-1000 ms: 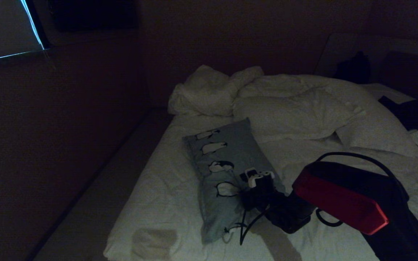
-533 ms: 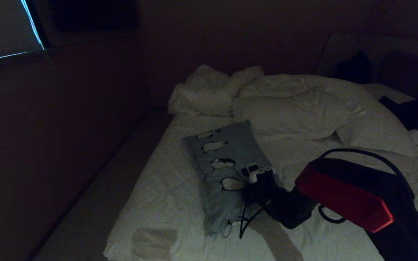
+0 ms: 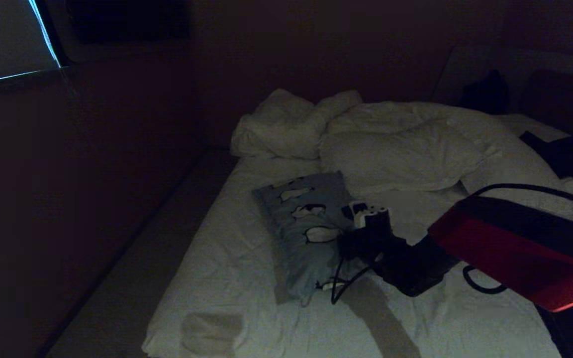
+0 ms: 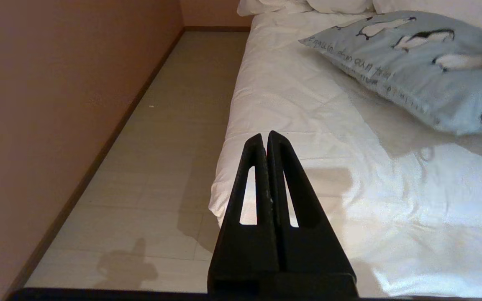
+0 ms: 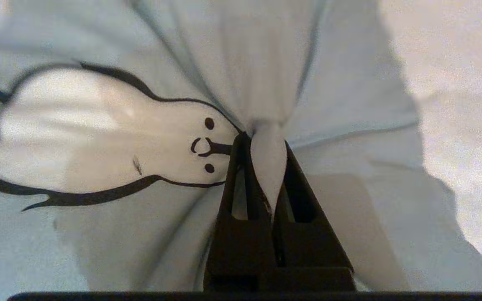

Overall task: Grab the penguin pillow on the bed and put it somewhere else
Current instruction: Pick up the pillow, then move to the head of the bed

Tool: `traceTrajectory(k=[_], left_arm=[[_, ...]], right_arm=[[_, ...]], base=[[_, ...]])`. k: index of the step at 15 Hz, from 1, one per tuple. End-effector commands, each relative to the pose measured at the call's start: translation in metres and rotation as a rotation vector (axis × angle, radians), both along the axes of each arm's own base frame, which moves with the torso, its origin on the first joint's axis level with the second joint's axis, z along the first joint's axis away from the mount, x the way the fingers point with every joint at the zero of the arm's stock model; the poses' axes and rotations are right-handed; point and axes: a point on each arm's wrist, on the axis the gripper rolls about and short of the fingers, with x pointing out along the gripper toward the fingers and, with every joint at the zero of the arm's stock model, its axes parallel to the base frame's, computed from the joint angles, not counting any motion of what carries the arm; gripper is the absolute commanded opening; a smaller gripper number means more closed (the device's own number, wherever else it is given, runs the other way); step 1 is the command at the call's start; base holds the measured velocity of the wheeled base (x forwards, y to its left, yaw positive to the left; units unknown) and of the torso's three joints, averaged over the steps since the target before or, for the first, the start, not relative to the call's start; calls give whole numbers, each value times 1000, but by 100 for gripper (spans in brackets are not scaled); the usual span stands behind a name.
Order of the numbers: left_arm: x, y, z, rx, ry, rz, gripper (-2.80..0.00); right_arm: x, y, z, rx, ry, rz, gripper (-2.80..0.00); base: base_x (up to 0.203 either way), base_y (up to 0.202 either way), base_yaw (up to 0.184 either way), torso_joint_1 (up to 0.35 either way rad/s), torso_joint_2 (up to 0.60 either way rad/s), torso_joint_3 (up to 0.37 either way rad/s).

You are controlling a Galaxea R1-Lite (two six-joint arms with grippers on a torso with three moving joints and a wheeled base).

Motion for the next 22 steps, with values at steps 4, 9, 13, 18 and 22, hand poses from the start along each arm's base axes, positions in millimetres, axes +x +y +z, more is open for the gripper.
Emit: traceTrajectory(k=[4,9,13,18,22], left_arm=[[0,0,0,0,1,-1,-280],[0,0,0,0,1,0,-280],[0,0,0,0,1,0,-280],[0,0,0,-1,1,0,-280],[0,0,0,0,1,0,-280]], right_arm=[[2,-35,73,78,-148,-76,-280],[-6,-51,114,117,-232,-106,-280],[-22,-64,154,150,-318,-121,-280],[-42,-95,204,185,-437,-179,-280],[-51,-113,225,197,-500,-217,-280]], base=[[0,0,0,0,0,0],[0,0,0,0,0,0],[0,0,0,0,0,0],[0,0,0,0,0,0],[0,0,0,0,0,0]])
